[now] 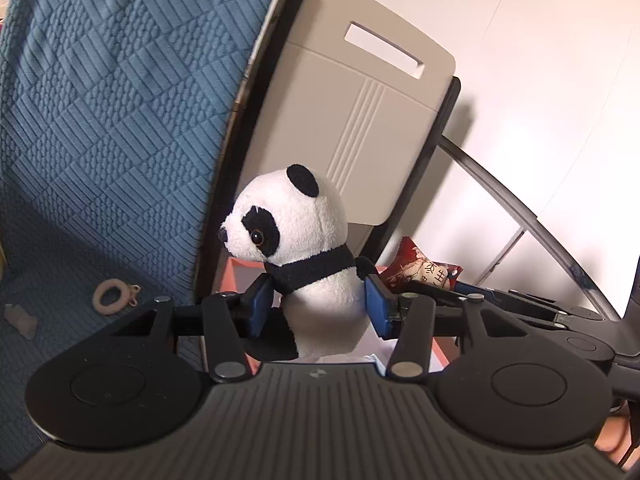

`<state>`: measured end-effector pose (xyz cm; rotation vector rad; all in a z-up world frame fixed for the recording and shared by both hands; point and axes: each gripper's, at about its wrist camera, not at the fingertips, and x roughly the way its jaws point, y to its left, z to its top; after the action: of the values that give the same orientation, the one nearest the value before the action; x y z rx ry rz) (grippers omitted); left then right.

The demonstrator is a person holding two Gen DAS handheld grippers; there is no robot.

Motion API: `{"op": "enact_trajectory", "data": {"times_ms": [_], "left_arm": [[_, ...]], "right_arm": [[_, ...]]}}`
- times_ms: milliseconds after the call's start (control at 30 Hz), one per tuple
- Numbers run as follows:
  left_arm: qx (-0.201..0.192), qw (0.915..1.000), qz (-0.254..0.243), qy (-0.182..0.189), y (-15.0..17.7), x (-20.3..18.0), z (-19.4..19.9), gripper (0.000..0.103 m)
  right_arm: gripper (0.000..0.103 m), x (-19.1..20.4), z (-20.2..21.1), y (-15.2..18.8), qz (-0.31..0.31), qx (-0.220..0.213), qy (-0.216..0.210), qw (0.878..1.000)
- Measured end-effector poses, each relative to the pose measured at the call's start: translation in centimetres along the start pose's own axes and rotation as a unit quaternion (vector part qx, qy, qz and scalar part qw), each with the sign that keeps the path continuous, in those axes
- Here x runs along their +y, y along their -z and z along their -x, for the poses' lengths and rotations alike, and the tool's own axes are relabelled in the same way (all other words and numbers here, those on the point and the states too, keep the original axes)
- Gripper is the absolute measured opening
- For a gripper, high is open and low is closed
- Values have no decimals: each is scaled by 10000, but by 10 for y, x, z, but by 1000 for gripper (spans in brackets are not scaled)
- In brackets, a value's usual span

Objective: Organize soft objects
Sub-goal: 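Carry the panda plush and red packet over the pink-rimmed box with both tools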

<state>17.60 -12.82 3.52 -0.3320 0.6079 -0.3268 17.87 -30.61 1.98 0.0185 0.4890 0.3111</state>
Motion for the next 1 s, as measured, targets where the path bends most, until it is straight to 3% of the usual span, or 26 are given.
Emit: {"op": "enact_trajectory", "data": {"times_ms": [433, 800, 1000], "left_arm": [[300, 9995, -31, 60, 10, -46, -53, 56], [1090, 9936, -281, -74, 50, -61, -118, 56], [1395, 9898, -176, -210, 66, -57, -136, 56]], "right_arm": [[33, -70, -1, 6, -229, 220, 227, 9992], [33, -114, -38, 61, -593, 947, 353, 9931], [33, -127, -51, 93, -706, 1444, 397, 9862]]}}
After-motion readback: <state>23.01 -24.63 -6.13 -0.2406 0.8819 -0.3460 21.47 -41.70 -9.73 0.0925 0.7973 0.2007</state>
